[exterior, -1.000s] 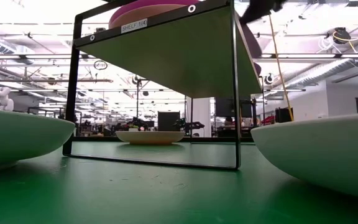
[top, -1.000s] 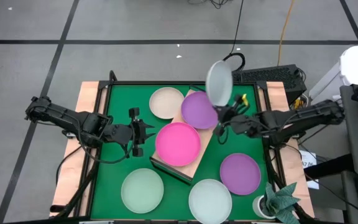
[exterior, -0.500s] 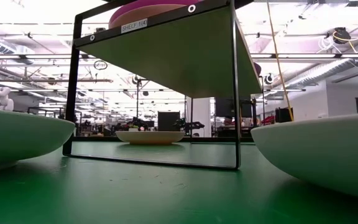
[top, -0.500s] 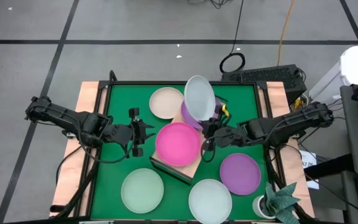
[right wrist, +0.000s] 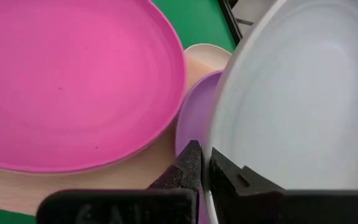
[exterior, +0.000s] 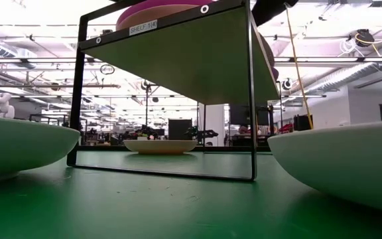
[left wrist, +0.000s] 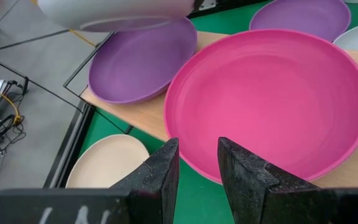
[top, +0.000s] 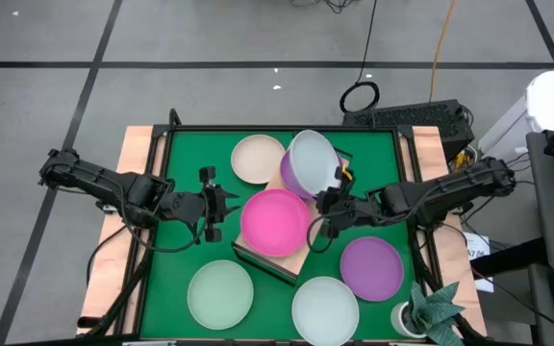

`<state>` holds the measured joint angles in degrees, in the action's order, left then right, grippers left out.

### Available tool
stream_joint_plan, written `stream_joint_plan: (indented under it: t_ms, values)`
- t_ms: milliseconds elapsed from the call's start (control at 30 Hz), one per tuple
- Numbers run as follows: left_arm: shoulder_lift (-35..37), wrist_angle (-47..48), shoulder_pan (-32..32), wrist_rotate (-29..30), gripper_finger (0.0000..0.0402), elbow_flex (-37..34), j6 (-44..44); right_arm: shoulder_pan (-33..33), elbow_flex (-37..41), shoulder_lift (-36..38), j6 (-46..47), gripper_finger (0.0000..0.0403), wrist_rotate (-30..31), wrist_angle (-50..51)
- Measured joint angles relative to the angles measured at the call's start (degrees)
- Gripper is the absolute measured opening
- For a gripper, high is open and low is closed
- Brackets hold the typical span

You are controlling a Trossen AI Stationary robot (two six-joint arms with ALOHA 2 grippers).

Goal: Place and stack plates onto a shelf
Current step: Stack the top white on top of the purple plate on the shelf

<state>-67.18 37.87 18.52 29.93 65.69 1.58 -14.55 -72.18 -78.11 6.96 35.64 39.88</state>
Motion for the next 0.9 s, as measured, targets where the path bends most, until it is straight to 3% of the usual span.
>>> stream_joint_plan:
  t_ms: [633,900]
  values:
    - [0.00,-0.31,0.00,-0.02,0.0118,0.02,-0.19,-0.09,0.02,-1.73,1.40,0.0007,-1.46,2.04]
    - [0.01,-0.35,0.00,-0.02,0.0118,0.02,-0.31,-0.07,0.02,-1.73,1.31,0.0031,-1.27,1.97]
